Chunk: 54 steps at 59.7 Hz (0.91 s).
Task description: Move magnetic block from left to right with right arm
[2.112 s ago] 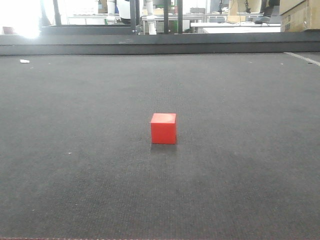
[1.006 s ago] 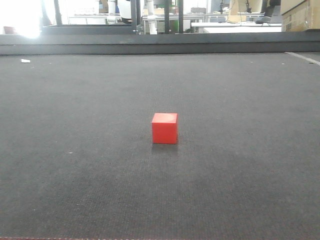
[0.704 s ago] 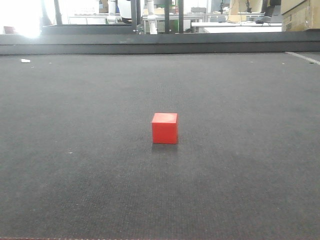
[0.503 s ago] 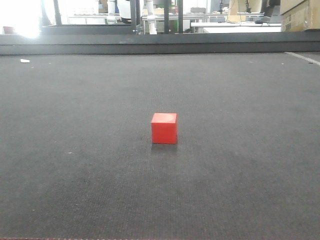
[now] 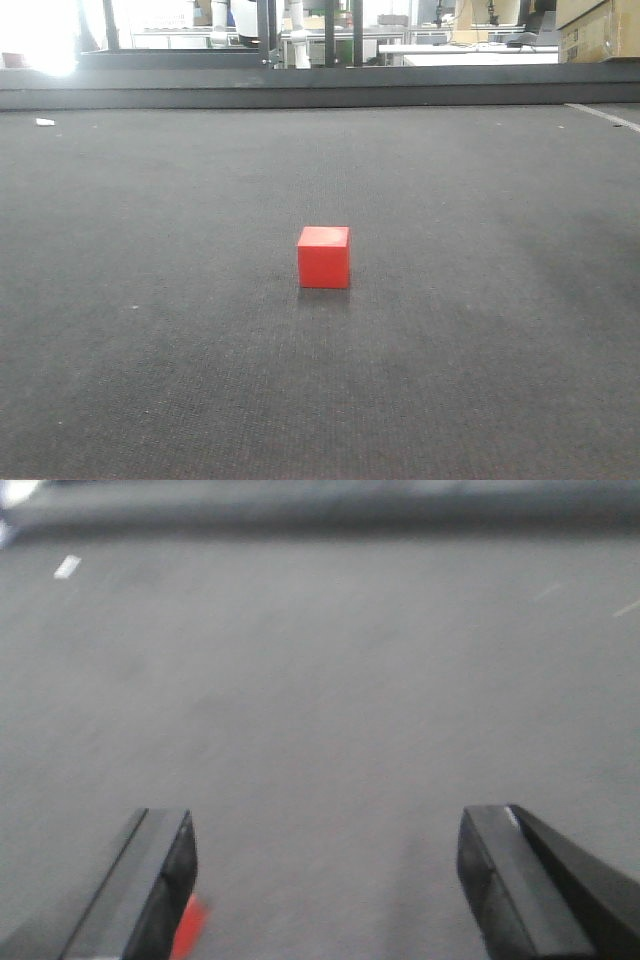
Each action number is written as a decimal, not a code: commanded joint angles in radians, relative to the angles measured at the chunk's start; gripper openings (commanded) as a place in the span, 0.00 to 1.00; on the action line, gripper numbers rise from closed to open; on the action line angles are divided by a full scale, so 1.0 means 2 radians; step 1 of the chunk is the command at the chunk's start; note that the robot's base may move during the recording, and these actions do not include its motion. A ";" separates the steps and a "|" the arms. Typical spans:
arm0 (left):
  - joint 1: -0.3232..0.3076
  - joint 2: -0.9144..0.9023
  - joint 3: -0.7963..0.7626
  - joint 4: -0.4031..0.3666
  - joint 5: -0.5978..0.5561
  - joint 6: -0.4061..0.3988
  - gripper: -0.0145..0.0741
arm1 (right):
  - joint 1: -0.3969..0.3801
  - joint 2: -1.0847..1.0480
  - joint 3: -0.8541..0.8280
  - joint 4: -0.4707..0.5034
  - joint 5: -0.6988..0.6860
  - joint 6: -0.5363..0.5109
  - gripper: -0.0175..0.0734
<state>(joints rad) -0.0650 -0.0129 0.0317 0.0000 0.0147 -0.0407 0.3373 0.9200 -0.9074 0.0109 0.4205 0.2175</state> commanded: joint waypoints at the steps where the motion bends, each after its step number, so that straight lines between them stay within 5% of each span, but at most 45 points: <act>1: 0.000 -0.007 0.004 0.000 -0.045 -0.003 0.03 | 0.044 0.047 -0.056 -0.001 0.004 0.027 0.89; 25: 0.000 -0.007 0.004 0.000 -0.045 -0.003 0.03 | 0.180 0.282 -0.263 -0.084 0.231 0.228 0.89; 54: 0.000 -0.007 0.004 0.000 -0.045 -0.003 0.03 | 0.198 0.456 -0.339 -0.117 0.274 0.298 0.89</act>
<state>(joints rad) -0.0650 -0.0129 0.0317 0.0000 0.0147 -0.0407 0.7330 1.8493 -1.5330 -0.1811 0.9757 0.8060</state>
